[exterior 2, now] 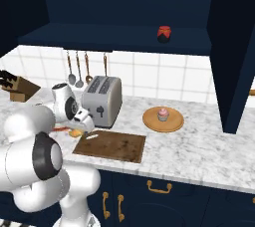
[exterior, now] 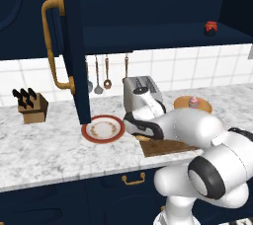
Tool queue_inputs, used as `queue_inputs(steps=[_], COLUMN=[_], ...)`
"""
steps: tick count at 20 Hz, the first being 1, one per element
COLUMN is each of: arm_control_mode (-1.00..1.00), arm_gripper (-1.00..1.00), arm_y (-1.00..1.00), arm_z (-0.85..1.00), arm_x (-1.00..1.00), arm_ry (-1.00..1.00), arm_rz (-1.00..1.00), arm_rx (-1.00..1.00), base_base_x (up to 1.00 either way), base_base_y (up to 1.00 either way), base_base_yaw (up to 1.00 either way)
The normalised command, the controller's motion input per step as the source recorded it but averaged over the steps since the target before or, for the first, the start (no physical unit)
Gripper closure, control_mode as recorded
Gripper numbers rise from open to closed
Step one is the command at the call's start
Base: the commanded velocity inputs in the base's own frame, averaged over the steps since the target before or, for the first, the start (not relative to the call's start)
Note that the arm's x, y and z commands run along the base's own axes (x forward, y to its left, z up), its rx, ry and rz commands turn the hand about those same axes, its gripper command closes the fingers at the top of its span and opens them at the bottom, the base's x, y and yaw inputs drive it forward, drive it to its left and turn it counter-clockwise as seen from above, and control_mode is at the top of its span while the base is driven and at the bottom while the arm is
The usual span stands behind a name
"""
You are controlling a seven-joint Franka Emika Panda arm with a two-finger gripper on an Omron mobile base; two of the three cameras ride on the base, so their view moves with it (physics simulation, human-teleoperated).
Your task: From the different types of pastries on the counter, select a croissant and place it on the cutting board. Then retrieve a jar of jam from the cabinet and place it alongside the croissant on the cutting board.
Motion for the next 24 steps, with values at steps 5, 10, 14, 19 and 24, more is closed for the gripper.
queue_inputs(steps=[5, 10, 14, 19, 24], arm_control_mode=[-1.00, -1.00, -1.00, -1.00, -1.00], arm_gripper=[1.00, 1.00, 1.00, -1.00, -1.00], arm_y=[-0.89, -0.23, -0.09, -0.21, -0.44], arm_z=[0.00, -0.19, -0.28, -0.23, -0.10], arm_x=[0.28, 0.71, 0.32, 0.00, -0.34], arm_ry=[0.10, 0.11, 0.11, 0.04, -0.04], arm_rz=[-0.11, -0.01, 0.00, 0.00, 0.00], arm_rx=[0.00, 0.00, 0.00, 0.00, 0.01], base_base_x=[0.00, 0.00, 0.00, 0.00, 0.00], base_base_y=[0.00, 0.00, 0.00, 0.00, 0.00], base_base_yaw=[0.00, 0.00, 0.00, 0.00, 0.00])
